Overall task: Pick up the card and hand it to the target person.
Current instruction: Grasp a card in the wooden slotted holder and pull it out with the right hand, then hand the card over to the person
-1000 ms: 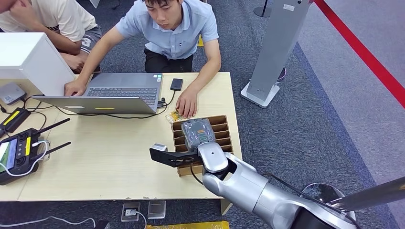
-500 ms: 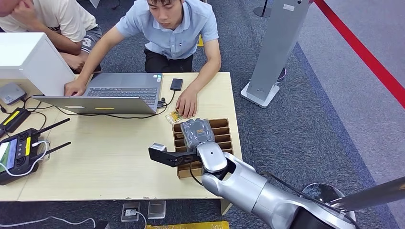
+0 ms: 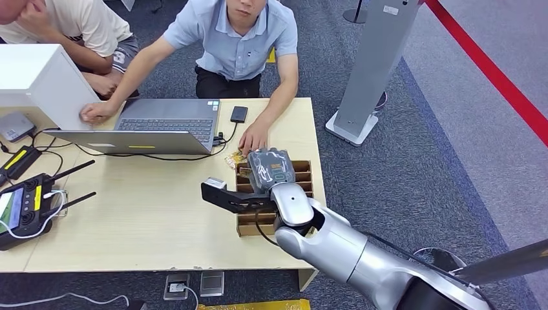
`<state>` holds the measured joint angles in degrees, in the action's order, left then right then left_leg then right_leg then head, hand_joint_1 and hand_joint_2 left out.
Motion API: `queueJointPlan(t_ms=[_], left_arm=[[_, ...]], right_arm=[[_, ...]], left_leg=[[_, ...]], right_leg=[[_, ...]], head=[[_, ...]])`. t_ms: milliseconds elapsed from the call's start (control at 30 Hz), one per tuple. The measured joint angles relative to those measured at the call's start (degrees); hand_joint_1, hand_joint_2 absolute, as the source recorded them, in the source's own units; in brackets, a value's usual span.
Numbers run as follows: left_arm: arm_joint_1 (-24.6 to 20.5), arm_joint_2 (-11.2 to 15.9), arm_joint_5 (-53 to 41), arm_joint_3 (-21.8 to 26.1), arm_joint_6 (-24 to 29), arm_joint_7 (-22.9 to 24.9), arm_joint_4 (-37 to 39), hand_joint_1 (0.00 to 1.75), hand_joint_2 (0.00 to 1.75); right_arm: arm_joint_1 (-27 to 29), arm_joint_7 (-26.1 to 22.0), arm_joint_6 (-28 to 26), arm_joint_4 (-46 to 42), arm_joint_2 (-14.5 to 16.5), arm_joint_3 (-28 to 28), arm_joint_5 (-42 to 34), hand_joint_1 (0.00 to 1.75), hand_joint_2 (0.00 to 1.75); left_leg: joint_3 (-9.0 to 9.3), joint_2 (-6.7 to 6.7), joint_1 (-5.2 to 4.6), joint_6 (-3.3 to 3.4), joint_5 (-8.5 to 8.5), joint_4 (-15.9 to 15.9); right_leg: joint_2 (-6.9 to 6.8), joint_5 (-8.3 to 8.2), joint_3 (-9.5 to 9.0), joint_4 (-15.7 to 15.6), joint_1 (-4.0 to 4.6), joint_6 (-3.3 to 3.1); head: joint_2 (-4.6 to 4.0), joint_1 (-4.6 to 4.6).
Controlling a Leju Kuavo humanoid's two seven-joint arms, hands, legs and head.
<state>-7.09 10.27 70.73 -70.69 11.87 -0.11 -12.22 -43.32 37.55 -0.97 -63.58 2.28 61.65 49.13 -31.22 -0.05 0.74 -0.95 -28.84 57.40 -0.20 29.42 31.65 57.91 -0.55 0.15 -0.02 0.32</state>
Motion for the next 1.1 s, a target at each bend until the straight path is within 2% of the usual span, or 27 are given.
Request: queueJointPlan(t_ms=[333, 533, 633, 700, 833, 933, 1100], left_arm=[[0.4, 0.2, 0.6, 0.0, -0.1, -0.2, 0.0, 0.0, 0.0], [0.7, 0.4, 1.5, 0.1, -0.2, -0.3, 0.0, 0.0, 0.0], [0.7, 0.4, 1.4, 0.1, -0.5, -0.5, 0.0, 0.0, 0.0], [0.7, 0.4, 1.1, 0.1, -0.7, -0.7, 0.0, 0.0, 0.0], [0.5, 0.4, 0.8, 0.1, -1.1, -0.9, 0.0, 0.0, 0.0], [0.5, 0.4, 0.7, 0.1, -1.1, -1.1, 0.0, 0.0, 0.0], [0.5, 0.4, 1.0, 0.1, -1.1, -1.2, 0.0, 0.0, 0.0]], right_arm=[[-1.0, 0.7, 0.4, -8.8, -3.0, -2.8, -3.1, 1.55, 1.75], [-1.9, 0.7, 0.2, -18.9, -5.5, -5.6, -6.0, 1.55, 1.75], [-1.9, -2.8, -1.8, -21.6, -5.9, -6.1, -6.0, 1.55, 1.75], [-1.9, -6.8, -5.4, -21.5, -5.7, -6.2, -5.9, 1.55, 1.75], [-2.0, -14.1, -13.9, -18.1, -4.7, -6.3, -5.8, 1.55, 1.75], [-2.0, -18.7, -18.2, -14.4, -3.7, -6.5, -7.3, 1.55, 1.75], [-2.0, -22.0, -19.7, -9.6, -2.3, -6.8, -10.9, 1.55, 1.75]], left_leg=[[0.0, 0.0, 0.0, 0.0, 0.0, 0.0], [-0.01, 0.01, 0.0, 0.0, 0.0, 0.0], [-0.01, 0.01, 0.0, 0.0, 0.0, 0.0], [-0.01, 0.0, 0.0, 0.0, 0.0, 0.0], [-0.01, -0.01, 0.0, -0.01, 0.02, 0.0], [-0.02, -0.02, 0.0, -0.01, 0.03, 0.0], [-0.04, -0.02, 0.0, -0.01, 0.03, 0.0]], right_leg=[[0.0, 0.0, 0.01, 0.0, 0.0, 0.0], [0.01, 0.0, 0.01, 0.0, 0.0, 0.0], [0.01, 0.0, 0.0, 0.0, 0.0, 0.0], [0.0, 0.0, 0.0, 0.0, 0.0, 0.0], [-0.01, 0.0, -0.02, 0.0, 0.0, 0.0], [-0.01, 0.0, -0.02, 0.0, 0.0, 0.0], [-0.01, 0.0, 0.0, 0.0, 0.0, 0.0]], head=[[0.0, -0.03], [0.0, 0.02], [0.0, 0.01], [0.0, -0.02], [0.0, -0.06], [0.0, -0.03], [0.0, 0.01]])
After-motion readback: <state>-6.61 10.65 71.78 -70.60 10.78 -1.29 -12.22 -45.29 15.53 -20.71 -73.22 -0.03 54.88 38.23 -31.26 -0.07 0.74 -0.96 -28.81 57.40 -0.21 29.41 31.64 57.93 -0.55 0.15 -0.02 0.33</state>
